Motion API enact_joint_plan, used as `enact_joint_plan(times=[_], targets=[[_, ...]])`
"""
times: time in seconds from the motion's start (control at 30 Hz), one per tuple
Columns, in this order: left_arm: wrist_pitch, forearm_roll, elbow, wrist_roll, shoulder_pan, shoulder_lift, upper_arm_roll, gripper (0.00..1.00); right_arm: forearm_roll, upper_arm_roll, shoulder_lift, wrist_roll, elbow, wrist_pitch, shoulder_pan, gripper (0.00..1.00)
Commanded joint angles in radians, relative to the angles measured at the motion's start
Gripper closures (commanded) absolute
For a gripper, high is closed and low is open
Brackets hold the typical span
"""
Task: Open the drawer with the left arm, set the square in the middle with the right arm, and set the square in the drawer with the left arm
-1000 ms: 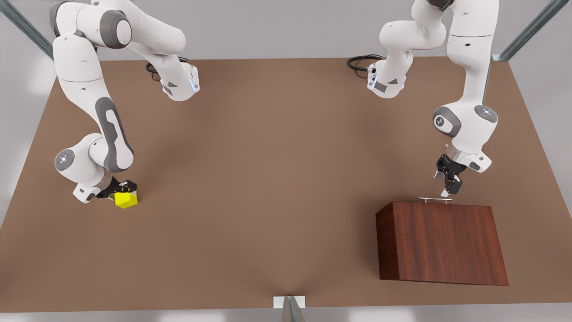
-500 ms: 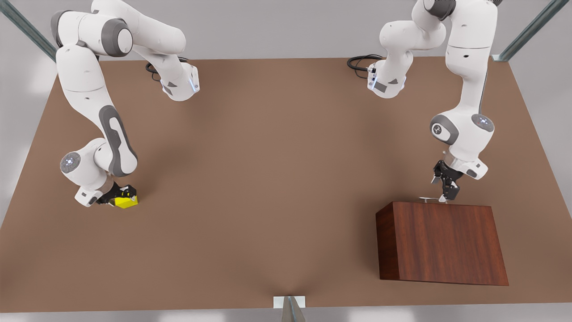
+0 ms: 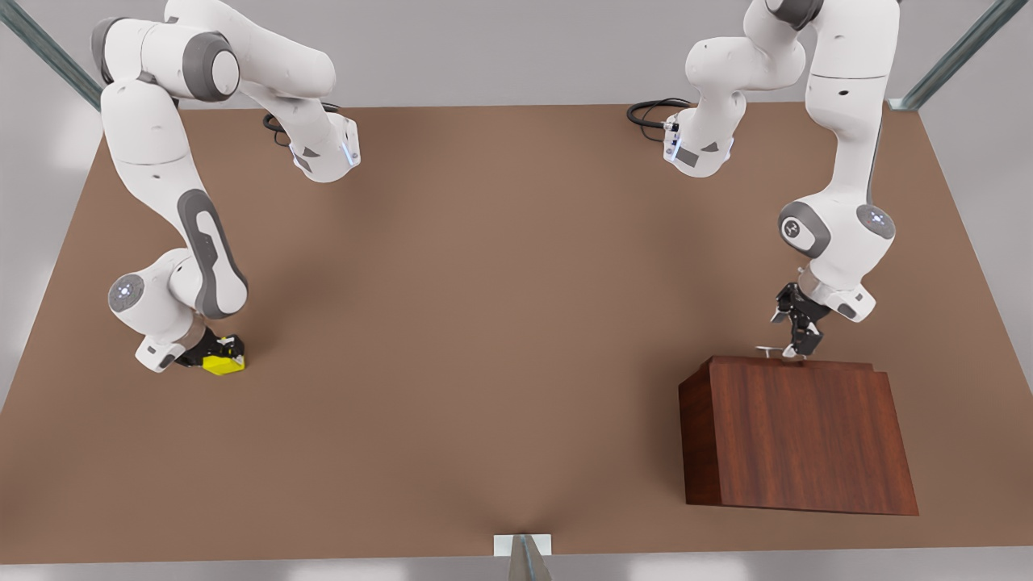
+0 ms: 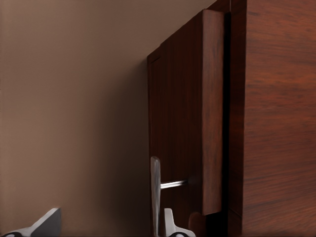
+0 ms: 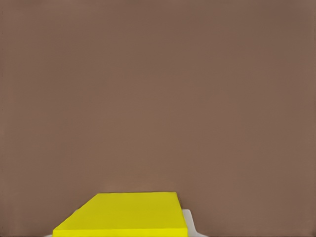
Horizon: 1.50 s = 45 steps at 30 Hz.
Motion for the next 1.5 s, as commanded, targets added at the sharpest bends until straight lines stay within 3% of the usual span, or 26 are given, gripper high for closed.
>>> enact_joint_plan(times=[0.0, 0.1, 0.4, 0.47, 0.5, 0.63, 0.83, 0.9, 1.0, 1.13, 1.27, 1.37, 1.43, 1.47], targets=[[-0.003, 0.0, 0.0, 0.0, 0.0, 0.0, 0.0, 0.0, -0.001, 0.006, -0.006, 0.003, -0.002, -0.003, 0.0, 0.32], [-0.008, 0.0, -0.025, 0.002, 0.0, -0.019, 0.0, 0.0, -0.001, 0.064, -0.075, 0.123, -0.029, -0.052, 0.023, 0.31], [-0.029, 0.0, -0.063, 0.0, 0.0, -0.062, 0.002, 0.0, -0.004, 0.069, -0.1, 0.994, 0.027, -0.082, 0.523, 0.31], [-0.029, 0.0, -0.075, 0.0, 0.0, -0.065, 0.002, 0.0, -0.022, 0.167, -0.074, 1.253, 0.103, -0.084, 0.551, 0.31], [-0.029, 0.0, -0.078, 0.0, 0.0, -0.066, 0.002, 0.0, -0.027, 0.175, -0.069, 1.325, 0.127, -0.092, 0.588, 0.31], [-0.037, 0.0, -0.097, 0.0, 0.0, -0.086, 0.002, 0.0, -0.255, 0.124, 0.184, 1.851, 0.616, -0.443, 0.818, 0.31], [-0.048, 0.0, -0.163, 0.0, 0.0, -0.135, 0.002, 0.0, -0.288, 0.076, 0.511, 2.279, 1.051, -0.49, 1.02, 0.3], [-0.048, 0.0, -0.181, 0.0, 0.0, -0.146, 0.003, 0.0, -0.288, 0.066, 0.558, 2.315, 1.098, -0.487, 1.042, 0.23], [-0.051, 0.0, -0.19, 0.0, 0.0, -0.161, 0.003, 0.0, -0.289, 0.047, 0.56, 2.307, 1.077, -0.497, 1.063, 0.0], [-0.069, 0.0, -0.215, -0.002, 0.0, -0.184, 0.003, 0.0, -0.332, 0.04, 0.503, 2.273, 0.965, -0.493, 1.063, 0.0], [-0.069, 0.0, -0.235, -0.002, 0.0, -0.197, 0.003, 0.0, -0.321, 0.0, 0.186, 2.181, 0.827, -0.503, 1.0, 0.0], [-0.085, 0.0, -0.252, -0.003, 0.0, -0.212, 0.003, 0.0, -0.326, 0.001, -0.199, 1.738, 0.439, -0.532, 0.819, 0.0], [-0.085, 0.0, -0.255, -0.002, 0.0, -0.215, 0.005, 0.0, -0.323, 0.0, -0.324, 1.093, 0.416, -0.737, 0.557, 0.0], [-0.085, 0.002, -0.255, -0.002, 0.0, -0.215, 0.005, 0.0, -0.32, -0.002, -0.359, 0.792, 0.399, -0.753, 0.436, 0.0]])
